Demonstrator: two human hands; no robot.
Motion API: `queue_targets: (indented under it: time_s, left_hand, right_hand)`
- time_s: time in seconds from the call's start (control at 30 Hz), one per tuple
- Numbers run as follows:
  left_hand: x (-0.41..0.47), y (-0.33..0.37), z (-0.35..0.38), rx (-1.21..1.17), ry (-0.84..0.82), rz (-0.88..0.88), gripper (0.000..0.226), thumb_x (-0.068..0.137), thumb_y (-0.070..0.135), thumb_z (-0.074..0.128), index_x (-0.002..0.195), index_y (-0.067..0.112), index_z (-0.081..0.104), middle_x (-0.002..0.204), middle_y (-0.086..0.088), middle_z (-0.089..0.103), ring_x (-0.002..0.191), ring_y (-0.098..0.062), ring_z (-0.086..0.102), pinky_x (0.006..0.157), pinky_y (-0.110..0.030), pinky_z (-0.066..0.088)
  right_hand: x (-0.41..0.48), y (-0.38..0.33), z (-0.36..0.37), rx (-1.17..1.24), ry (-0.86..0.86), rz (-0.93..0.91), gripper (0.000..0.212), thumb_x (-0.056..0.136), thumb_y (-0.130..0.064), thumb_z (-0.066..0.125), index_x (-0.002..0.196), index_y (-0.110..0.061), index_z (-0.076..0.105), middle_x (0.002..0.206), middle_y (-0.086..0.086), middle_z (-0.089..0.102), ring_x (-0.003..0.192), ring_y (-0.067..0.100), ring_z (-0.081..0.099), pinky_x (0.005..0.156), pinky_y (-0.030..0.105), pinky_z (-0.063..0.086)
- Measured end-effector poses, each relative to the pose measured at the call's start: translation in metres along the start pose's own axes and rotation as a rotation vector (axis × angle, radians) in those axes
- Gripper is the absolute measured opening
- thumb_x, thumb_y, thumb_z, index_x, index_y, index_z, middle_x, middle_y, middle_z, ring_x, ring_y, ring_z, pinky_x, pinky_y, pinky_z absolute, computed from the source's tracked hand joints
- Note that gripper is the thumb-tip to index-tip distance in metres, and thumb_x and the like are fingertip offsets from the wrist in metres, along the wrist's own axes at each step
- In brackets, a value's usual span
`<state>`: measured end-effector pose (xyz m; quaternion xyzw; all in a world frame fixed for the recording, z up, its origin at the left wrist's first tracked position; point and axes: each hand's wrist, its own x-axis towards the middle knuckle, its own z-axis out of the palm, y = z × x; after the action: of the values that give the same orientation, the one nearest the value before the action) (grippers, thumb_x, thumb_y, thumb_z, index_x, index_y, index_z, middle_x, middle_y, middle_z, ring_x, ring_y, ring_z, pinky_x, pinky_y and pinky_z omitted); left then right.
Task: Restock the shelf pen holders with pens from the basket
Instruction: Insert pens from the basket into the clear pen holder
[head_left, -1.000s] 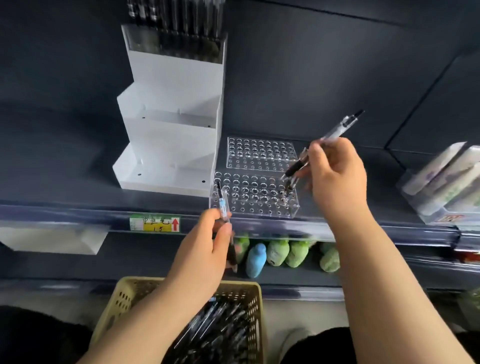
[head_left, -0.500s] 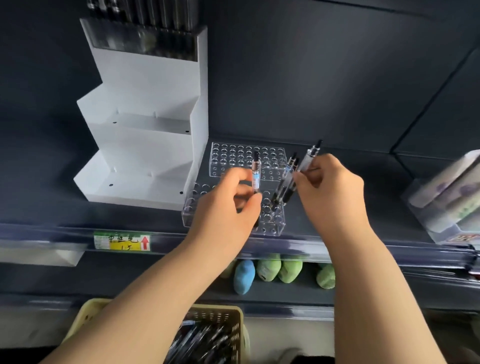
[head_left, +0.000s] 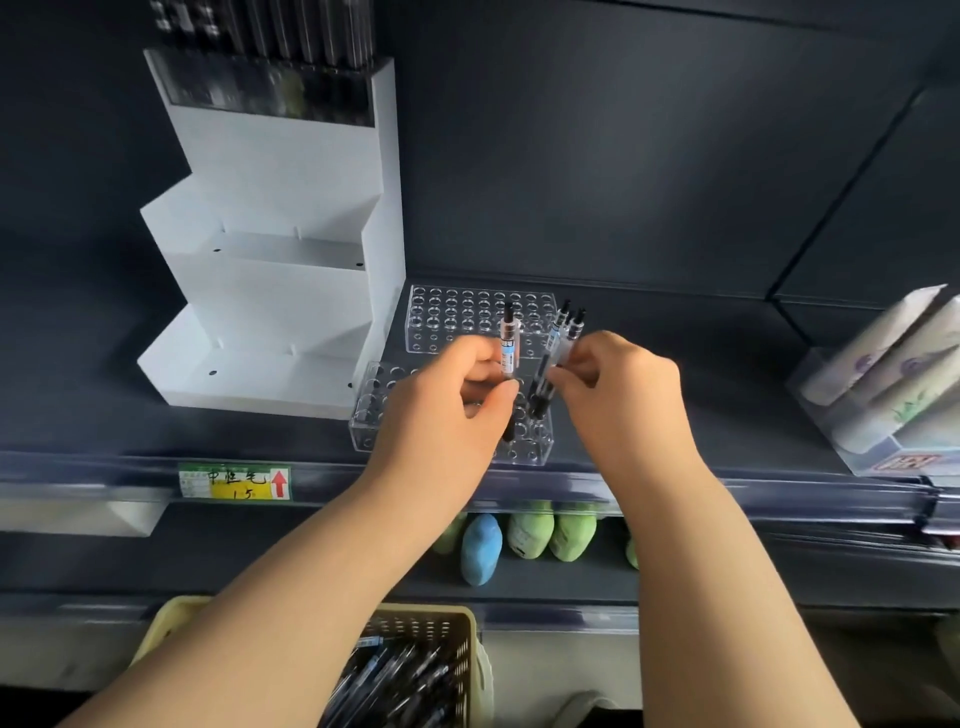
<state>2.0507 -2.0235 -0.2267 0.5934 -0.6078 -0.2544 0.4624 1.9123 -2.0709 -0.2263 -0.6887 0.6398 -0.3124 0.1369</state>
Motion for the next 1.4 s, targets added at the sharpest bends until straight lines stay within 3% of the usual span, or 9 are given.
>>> queue_targets:
  time_s: [0.17,0.47,0.6,0.93,1.17,1.4]
  left_hand:
    - [-0.001,0.002,-0.002,0.001,0.015,0.014,0.019,0.086,0.014,0.065,0.097,0.028,0.056,0.084,0.023,0.058,0.079,0.021,0.053,0.066,0.003,0.038]
    - [0.004,0.001,0.000,0.060,0.023,0.032,0.022,0.086,0.016,0.066,0.107,0.020,0.064,0.083,0.023,0.060,0.078,0.023,0.053,0.069,0.006,0.036]
    - [0.004,0.000,0.002,0.063,0.022,0.033,0.021,0.085,0.015,0.066,0.105,0.020,0.064,0.081,0.026,0.059,0.079,0.021,0.054,0.070,0.006,0.036]
    - [0.009,0.003,0.006,0.054,0.041,0.041,0.015,0.084,0.011,0.067,0.097,0.018,0.065,0.081,0.022,0.062,0.083,0.009,0.061,0.072,0.001,0.041]
    - [0.010,0.002,0.005,0.082,0.050,0.064,0.016,0.084,0.012,0.067,0.100,0.017,0.066,0.080,0.024,0.060,0.076,0.019,0.056,0.071,0.004,0.039]
    - [0.007,0.000,-0.003,0.125,0.065,0.059,0.015,0.085,0.015,0.067,0.100,0.019,0.066,0.087,0.017,0.065,0.085,0.012,0.059,0.072,0.001,0.042]
  right_hand:
    - [-0.001,0.001,-0.002,0.025,0.005,0.018,0.021,0.088,-0.027,0.064,0.104,-0.015,0.066,0.092,-0.001,0.069,0.085,0.016,0.063,0.075,0.023,0.047]
    - [0.001,-0.001,0.004,0.030,0.035,0.041,0.024,0.086,-0.038,0.064,0.091,-0.015,0.066,0.076,-0.001,0.066,0.072,0.019,0.062,0.068,0.029,0.052]
    - [0.001,-0.002,0.008,0.004,0.046,0.056,0.021,0.089,-0.033,0.059,0.087,-0.013,0.062,0.077,0.005,0.066,0.072,0.025,0.063,0.069,0.035,0.055]
    - [-0.001,0.001,0.003,-0.028,-0.013,-0.008,0.017,0.086,-0.030,0.061,0.088,-0.013,0.061,0.079,0.005,0.065,0.073,0.025,0.062,0.069,0.036,0.054]
    - [0.002,0.004,0.004,-0.043,-0.016,-0.101,0.021,0.089,-0.029,0.060,0.094,-0.009,0.065,0.088,0.010,0.065,0.077,0.029,0.061,0.070,0.038,0.053]
    - [0.005,0.008,0.002,-0.005,-0.003,-0.078,0.021,0.088,-0.029,0.062,0.093,-0.010,0.069,0.085,0.010,0.067,0.077,0.029,0.061,0.070,0.037,0.053]
